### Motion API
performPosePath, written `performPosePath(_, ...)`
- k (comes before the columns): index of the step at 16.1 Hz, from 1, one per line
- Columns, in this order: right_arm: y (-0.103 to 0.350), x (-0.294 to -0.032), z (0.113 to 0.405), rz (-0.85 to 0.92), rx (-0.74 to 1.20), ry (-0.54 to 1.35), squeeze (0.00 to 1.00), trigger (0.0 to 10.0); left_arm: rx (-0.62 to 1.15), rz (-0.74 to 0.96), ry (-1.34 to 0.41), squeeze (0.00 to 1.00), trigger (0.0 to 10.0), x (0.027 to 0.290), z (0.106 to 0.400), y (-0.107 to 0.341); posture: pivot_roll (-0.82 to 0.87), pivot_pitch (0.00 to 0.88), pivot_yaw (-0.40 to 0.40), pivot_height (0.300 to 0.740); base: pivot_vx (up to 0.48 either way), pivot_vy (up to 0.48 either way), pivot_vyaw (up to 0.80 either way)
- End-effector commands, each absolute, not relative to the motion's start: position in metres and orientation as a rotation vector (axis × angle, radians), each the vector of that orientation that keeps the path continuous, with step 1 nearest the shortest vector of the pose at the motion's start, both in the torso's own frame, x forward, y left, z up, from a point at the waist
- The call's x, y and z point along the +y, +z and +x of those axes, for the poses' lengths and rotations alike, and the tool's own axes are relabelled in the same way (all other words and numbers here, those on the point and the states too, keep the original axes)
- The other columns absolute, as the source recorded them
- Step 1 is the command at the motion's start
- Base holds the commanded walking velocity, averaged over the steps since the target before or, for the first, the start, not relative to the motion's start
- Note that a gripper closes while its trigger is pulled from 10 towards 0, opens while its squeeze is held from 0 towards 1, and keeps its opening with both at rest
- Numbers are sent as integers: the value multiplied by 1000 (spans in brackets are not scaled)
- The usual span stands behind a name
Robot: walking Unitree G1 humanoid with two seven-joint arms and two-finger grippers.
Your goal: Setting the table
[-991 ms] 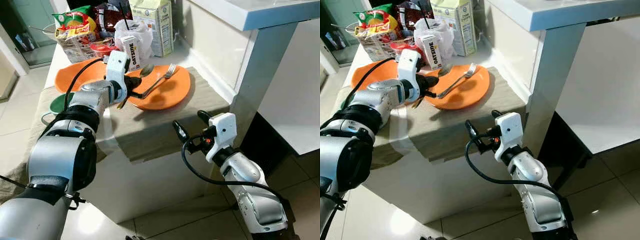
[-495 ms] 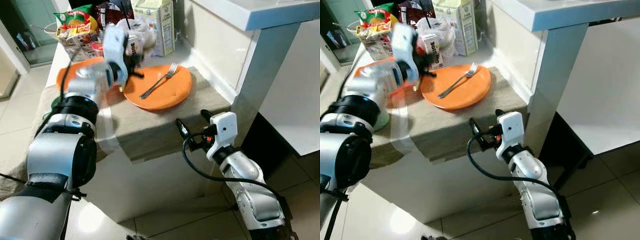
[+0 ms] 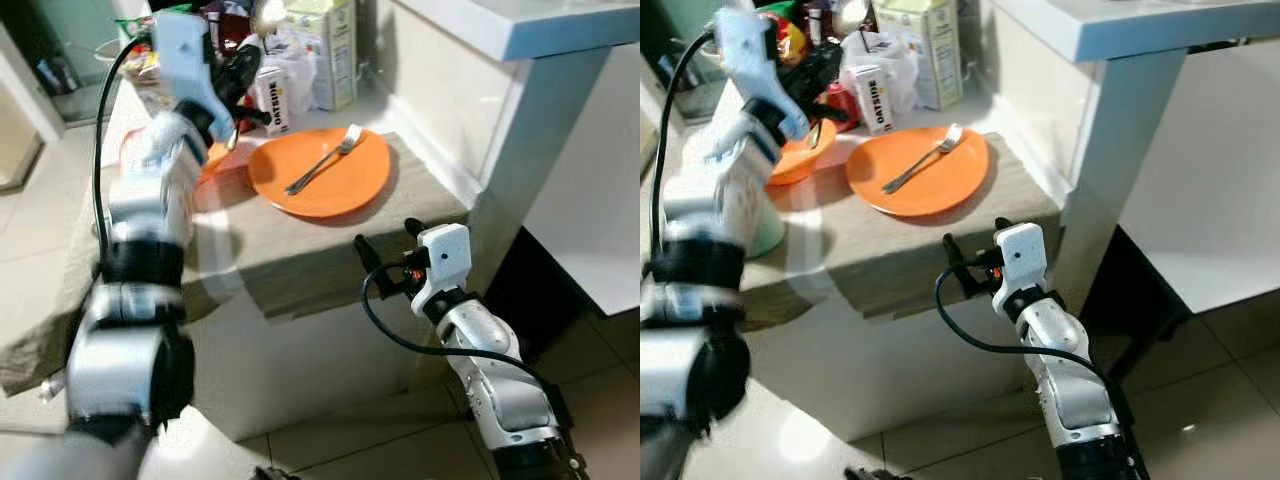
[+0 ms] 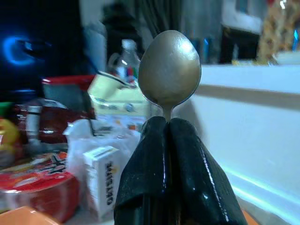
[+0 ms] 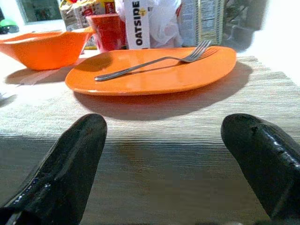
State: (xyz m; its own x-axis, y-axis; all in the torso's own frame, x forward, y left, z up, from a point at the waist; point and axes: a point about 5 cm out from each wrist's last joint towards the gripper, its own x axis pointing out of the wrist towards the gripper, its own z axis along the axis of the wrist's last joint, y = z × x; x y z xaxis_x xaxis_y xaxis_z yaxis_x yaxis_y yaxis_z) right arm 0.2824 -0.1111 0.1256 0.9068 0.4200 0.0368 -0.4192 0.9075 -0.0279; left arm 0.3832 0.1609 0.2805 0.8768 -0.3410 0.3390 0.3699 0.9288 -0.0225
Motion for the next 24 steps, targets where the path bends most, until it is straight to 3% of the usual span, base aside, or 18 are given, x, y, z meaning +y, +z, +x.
performPosePath(1,129,-109,286,-37,-72,430,0,10000,-449,-113,-305,0,0,170,373,295,-77,0,103,740,0,0,0)
performPosePath(4,128,-110,293,-49,-85,411,0,10000,-657,-6,-143,0,0,181,341,300,-62,0,91,740,0,0,0)
performPosePath(8,125,-109,297,-55,-86,404,0,10000,-669,55,-62,0,0,172,322,287,-51,0,78,740,0,0,0)
performPosePath(11,123,-109,301,-57,-91,389,0,10000,-752,211,81,0,0,178,304,294,-45,0,67,740,0,0,0)
performPosePath(13,122,-106,305,-47,-91,393,0,10000,-814,235,103,0,0,164,292,298,-41,0,56,740,0,0,0)
performPosePath(24,125,-100,314,-46,-108,425,0,10000,-601,168,50,0,0,157,275,253,-5,0,17,740,0,0,0)
